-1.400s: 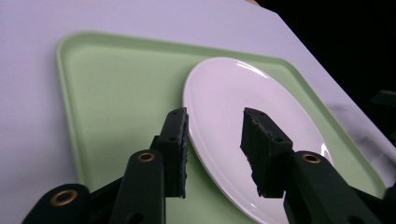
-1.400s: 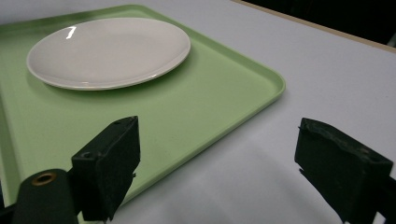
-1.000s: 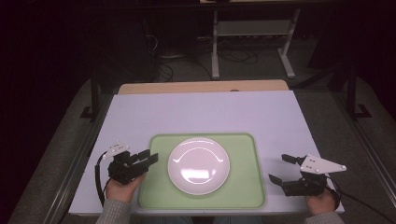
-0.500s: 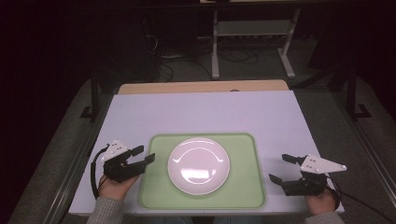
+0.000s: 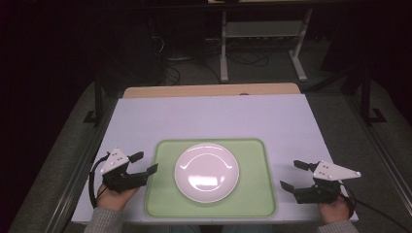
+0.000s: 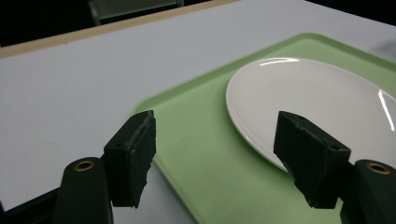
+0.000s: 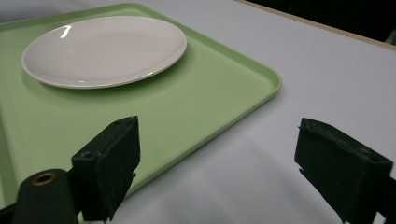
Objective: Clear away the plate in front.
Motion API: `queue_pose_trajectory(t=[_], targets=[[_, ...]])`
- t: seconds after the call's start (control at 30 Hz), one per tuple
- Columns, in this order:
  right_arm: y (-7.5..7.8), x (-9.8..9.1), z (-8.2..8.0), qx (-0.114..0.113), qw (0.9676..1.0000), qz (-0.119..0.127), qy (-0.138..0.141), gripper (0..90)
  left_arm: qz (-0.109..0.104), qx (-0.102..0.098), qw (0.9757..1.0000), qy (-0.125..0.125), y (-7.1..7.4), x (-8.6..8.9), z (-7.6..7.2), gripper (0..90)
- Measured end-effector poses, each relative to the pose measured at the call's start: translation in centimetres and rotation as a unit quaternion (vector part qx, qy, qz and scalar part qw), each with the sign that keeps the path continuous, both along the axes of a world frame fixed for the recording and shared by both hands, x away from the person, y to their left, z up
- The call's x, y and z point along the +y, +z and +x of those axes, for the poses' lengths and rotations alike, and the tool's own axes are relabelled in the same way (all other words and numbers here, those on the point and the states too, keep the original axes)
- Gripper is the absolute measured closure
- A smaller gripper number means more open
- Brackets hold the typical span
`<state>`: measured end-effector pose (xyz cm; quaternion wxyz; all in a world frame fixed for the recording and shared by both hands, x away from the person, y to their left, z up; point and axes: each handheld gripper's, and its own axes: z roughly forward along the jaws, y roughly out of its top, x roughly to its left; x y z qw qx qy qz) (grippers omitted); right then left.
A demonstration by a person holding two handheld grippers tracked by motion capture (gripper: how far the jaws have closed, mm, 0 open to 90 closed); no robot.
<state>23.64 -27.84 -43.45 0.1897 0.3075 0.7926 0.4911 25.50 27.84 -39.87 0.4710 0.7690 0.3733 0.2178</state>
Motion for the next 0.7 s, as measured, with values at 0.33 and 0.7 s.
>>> queue_pose_trajectory(t=[0.33,0.7], targets=[[0.0,-0.1,-0.1,0.000,1.0000,0.002,0.000,13.4,0.008,-0.009,0.9998,-0.018,-1.1,0.4,-0.5,28.5],[-0.1,0.0,0.0,0.004,1.0000,-0.006,0.002,13.4,0.022,-0.010,0.9994,-0.024,-1.9,0.5,-0.5,27.8]])
